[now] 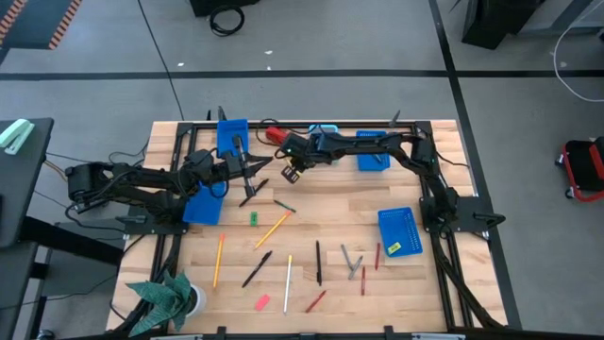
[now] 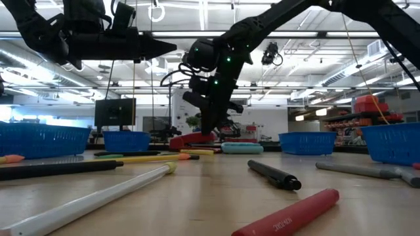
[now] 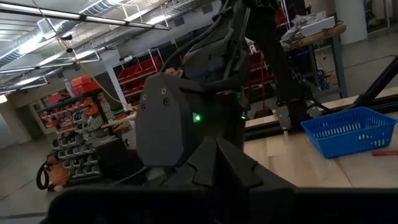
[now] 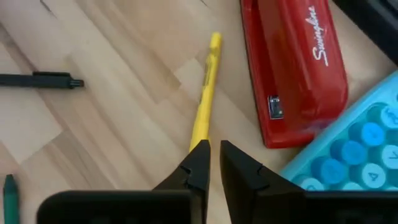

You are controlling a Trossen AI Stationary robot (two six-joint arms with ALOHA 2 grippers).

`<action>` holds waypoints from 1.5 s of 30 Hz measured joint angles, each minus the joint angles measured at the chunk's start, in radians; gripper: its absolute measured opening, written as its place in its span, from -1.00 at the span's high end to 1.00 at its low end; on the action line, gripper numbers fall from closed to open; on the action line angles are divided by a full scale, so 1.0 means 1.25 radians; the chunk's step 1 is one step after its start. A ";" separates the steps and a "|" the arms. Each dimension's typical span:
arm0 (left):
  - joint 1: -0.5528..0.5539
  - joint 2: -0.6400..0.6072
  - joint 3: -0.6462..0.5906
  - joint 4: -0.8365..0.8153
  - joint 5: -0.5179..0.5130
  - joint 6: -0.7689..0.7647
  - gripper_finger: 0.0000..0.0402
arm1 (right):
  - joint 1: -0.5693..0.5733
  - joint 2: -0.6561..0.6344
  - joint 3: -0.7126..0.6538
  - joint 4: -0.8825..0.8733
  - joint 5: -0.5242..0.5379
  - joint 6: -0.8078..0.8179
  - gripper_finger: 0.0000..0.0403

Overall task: Sort crayons/erasers/pens/pencils in bins
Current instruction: Put the yellow pen into the bin

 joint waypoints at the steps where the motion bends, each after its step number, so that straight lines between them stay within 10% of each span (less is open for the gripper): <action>1: 0.000 0.000 0.000 0.000 0.000 0.000 0.93 | 0.000 0.000 0.000 -0.005 -0.002 -0.001 0.83; 8: 0.000 0.000 0.000 0.000 0.000 0.000 0.92 | 0.001 0.002 -0.001 -0.010 -0.051 0.034 0.86; 22: 0.000 0.000 0.000 0.000 0.000 -0.001 0.94 | 0.003 0.018 -0.119 0.122 -0.039 0.049 0.24; 34: 0.000 0.000 0.000 0.000 0.000 -0.001 0.88 | 0.014 0.013 -0.159 0.182 0.004 0.018 0.69; 45: 0.000 0.000 0.000 0.001 0.000 -0.001 0.94 | 0.011 0.022 -0.111 0.218 -0.004 0.026 0.71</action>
